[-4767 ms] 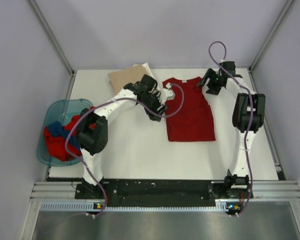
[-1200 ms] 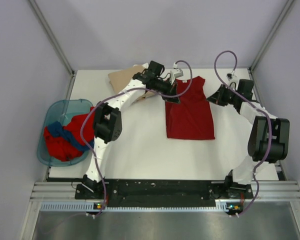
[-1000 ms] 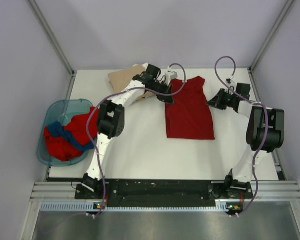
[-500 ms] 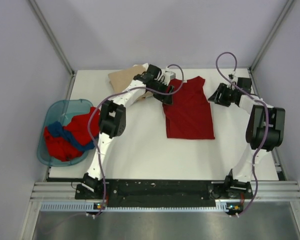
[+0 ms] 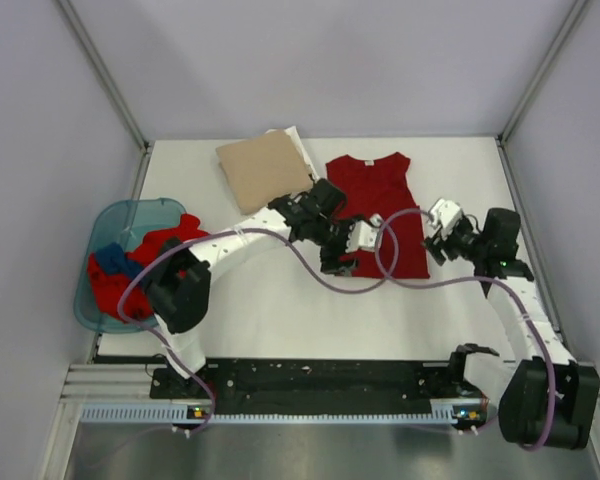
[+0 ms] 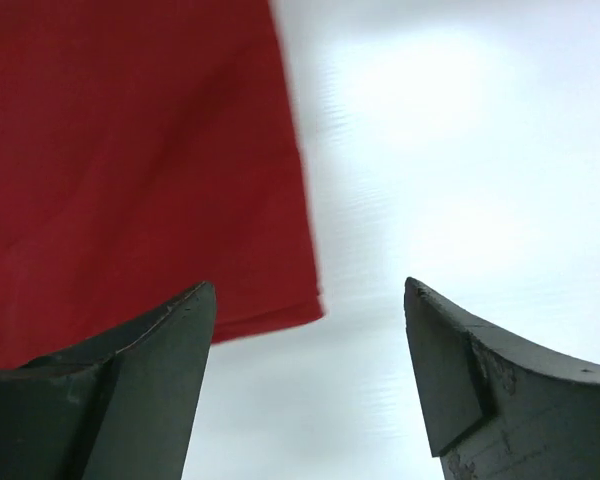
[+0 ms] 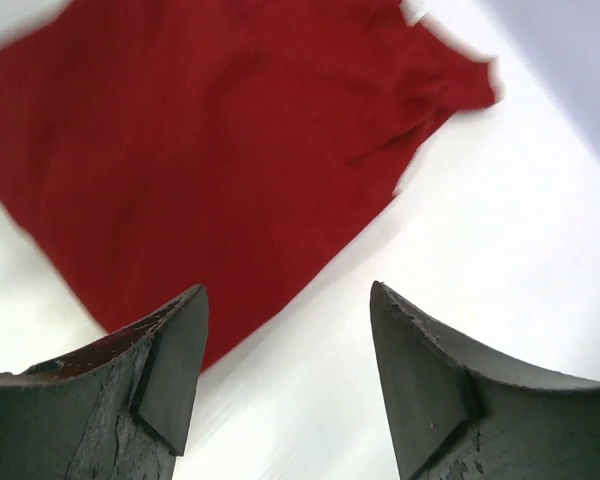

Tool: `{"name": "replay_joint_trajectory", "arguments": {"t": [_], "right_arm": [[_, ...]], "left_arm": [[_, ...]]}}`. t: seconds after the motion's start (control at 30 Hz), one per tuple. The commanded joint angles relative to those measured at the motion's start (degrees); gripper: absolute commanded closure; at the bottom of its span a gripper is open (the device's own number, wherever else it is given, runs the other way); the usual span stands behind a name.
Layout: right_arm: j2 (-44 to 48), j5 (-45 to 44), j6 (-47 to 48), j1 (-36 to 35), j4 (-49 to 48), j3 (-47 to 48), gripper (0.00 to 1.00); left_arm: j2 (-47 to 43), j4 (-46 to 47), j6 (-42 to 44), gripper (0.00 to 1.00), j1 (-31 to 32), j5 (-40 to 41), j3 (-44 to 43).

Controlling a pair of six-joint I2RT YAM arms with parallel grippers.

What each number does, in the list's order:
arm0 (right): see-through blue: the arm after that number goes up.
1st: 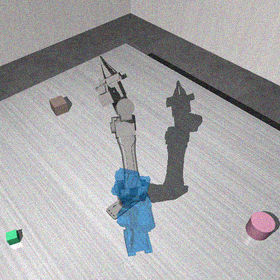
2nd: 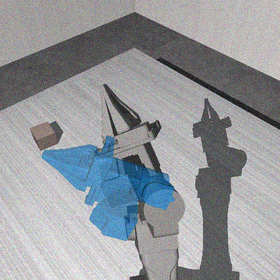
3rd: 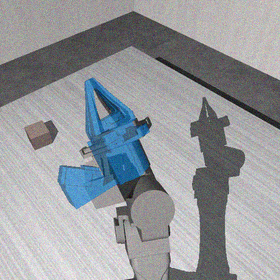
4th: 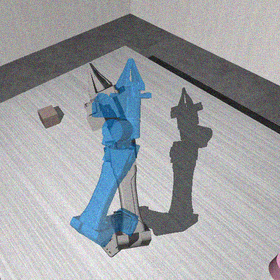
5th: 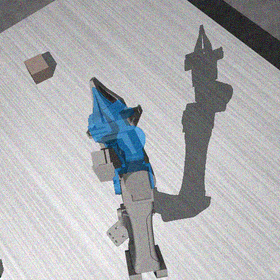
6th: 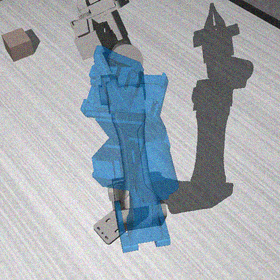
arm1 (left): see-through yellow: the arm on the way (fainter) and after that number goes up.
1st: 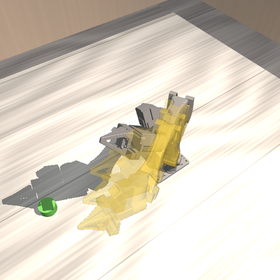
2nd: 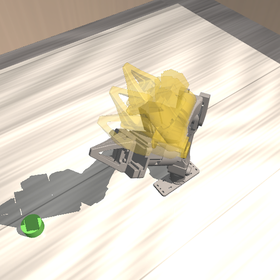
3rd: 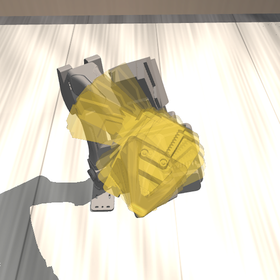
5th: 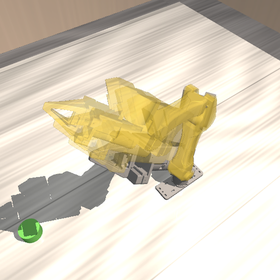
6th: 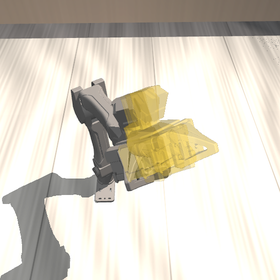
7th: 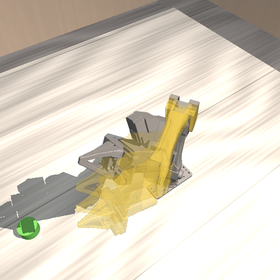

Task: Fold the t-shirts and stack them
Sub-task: Grab one side of the 2/3 rectangular tshirt with both arms

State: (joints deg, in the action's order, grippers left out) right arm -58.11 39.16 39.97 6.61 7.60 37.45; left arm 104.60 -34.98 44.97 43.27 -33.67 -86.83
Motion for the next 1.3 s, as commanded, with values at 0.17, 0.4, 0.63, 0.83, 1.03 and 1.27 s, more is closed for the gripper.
{"name": "replay_joint_trajectory", "arguments": {"t": [0.17, 0.4, 0.63, 0.83, 1.03, 1.27], "right_arm": [[-8.24, -7.86, 33.06, -5.90, 13.76, -5.11, 0.35], [-15.36, -12.95, 35.18, -10.21, 12.62, -5.46, 0.36], [-17.92, -16.65, 35.53, -10.74, 9.19, -6.25, 0.67], [-11.96, -19.03, 34.05, -17.05, 18.91, -3.36, 1.00], [-0.45, -19.20, 32.19, -23.03, 39.83, -0.01, 1.00], [7.56, -12.19, 26.22, -28.84, 61.64, 9.99, 1.00]], "left_arm": [[2.45, 14.05, 12.68, 0.09, 3.31, 6.06, 12.55], [5.44, 19.33, 12.25, 0.15, 4.37, 11.69, 15.63], [7.29, 21.36, 10.14, 0.65, 4.55, 13.98, 16.43], [4.75, 9.08, 5.84, 1.00, 3.85, 16.26, 10.81], [-6.23, -7.26, 3.81, 1.00, 1.30, 12.41, 10.89], [-12.48, -31.17, 3.28, 1.00, 1.29, 1.26, 6.76]]}}
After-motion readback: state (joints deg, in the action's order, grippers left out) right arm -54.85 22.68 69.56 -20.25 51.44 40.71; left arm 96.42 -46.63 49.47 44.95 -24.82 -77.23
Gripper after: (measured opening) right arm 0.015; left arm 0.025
